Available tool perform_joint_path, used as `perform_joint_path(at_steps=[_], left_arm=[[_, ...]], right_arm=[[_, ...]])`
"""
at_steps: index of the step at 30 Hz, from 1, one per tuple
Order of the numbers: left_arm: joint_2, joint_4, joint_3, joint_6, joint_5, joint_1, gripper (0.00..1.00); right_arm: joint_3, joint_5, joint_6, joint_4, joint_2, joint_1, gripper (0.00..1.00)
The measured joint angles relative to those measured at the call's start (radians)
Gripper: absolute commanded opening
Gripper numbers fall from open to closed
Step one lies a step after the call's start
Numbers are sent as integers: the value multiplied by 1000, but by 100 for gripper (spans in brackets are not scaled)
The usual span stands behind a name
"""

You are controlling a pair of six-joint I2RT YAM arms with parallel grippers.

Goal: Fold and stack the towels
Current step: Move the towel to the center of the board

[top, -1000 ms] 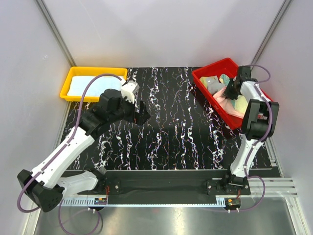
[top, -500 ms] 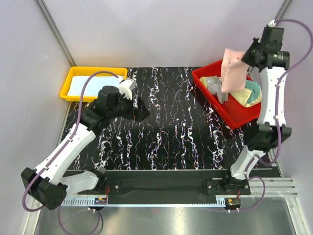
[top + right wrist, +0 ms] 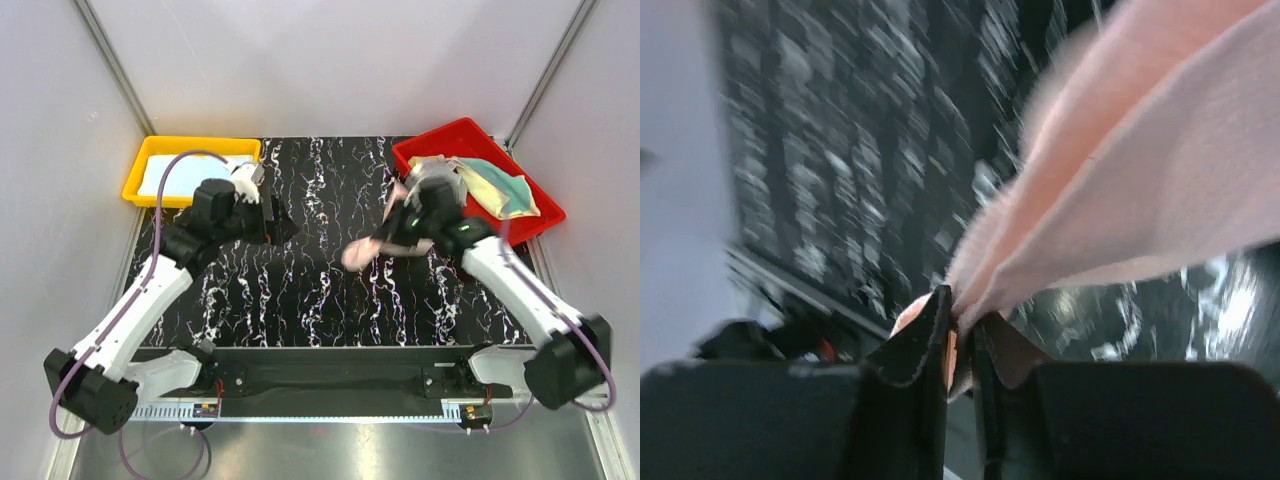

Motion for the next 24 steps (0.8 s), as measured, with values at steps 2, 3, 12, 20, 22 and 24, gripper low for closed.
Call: perform_joint_path(at_steps=[2, 3, 12, 20, 22, 24], left_arm=[[-34, -5, -44, -15, -17, 0, 98], [-45, -5, -68, -23, -26, 0, 98], [33, 11, -266, -105, -34, 0, 88], [282, 122, -280, -182, 44, -18, 82], [372, 137, -225, -186, 51, -30, 81], [464, 163, -160, -186, 56, -45, 80]], right_arm=[[-159, 9, 36, 28, 81, 62, 30], [-212, 19, 42, 17, 122, 82, 34], [-122, 184, 13, -88, 174, 101, 50], [27, 397, -79, -98, 340, 119, 46], [22, 436, -88, -105, 377, 111, 46], [-1, 457, -92, -98, 389, 100, 45]])
